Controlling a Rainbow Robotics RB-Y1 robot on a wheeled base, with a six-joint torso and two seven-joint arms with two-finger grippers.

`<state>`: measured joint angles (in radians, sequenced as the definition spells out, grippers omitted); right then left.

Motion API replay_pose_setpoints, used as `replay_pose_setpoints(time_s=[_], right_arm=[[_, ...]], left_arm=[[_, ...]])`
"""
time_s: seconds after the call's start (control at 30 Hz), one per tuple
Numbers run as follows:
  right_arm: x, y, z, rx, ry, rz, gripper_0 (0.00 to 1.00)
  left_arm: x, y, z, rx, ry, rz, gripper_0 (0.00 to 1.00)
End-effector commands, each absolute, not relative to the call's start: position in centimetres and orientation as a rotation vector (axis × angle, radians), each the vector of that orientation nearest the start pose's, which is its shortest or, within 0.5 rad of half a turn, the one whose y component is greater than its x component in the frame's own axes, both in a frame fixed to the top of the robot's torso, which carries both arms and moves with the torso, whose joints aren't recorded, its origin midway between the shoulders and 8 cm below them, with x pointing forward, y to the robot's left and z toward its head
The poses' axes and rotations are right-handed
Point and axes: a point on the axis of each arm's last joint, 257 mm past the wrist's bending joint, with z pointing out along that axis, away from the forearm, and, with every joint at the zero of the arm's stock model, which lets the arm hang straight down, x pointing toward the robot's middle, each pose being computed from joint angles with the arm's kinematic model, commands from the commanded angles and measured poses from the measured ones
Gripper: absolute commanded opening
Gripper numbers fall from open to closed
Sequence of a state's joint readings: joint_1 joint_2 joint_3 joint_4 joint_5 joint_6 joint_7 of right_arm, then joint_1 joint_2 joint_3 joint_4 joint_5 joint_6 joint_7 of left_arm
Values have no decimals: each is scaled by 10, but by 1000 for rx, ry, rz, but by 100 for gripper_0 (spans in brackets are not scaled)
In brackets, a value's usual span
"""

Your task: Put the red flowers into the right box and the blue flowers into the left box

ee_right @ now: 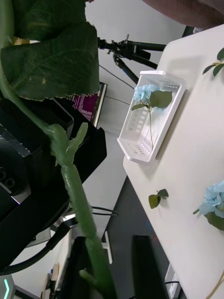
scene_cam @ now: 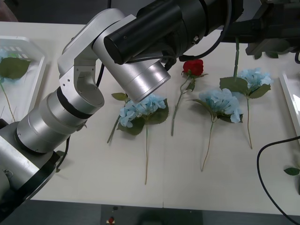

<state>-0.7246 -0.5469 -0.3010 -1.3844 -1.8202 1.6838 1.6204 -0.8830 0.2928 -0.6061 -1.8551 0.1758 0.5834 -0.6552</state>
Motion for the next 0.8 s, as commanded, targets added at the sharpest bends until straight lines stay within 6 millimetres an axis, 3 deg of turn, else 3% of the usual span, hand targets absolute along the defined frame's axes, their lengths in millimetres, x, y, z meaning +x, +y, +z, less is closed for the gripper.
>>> replay_pose_setpoints(time_s=[0.03,0.27,0.3,0.33,0.37,0.4,0.8], right_arm=[[443,-121,51,-601,1920,1659,0],[442,-121,50,-601,1920,1662,0],[442,-121,50,-601,1920,1662,0],[442,-121,50,-603,1919,1661,0],[442,-121,50,-603,1919,1661,0],[442,-121,50,-603,1919,1661,0],[443,-128,55,-585,1905,1660,0]], left_arm=[[467,-162,129,406,1358,-1014,0],[468,-161,131,404,1350,-1002,0],[469,-160,131,402,1349,-997,4],[469,-160,131,402,1347,-996,25],[470,-159,131,401,1343,-987,79],[472,-157,132,401,1338,-976,100],[473,-155,134,373,1344,-999,100]])
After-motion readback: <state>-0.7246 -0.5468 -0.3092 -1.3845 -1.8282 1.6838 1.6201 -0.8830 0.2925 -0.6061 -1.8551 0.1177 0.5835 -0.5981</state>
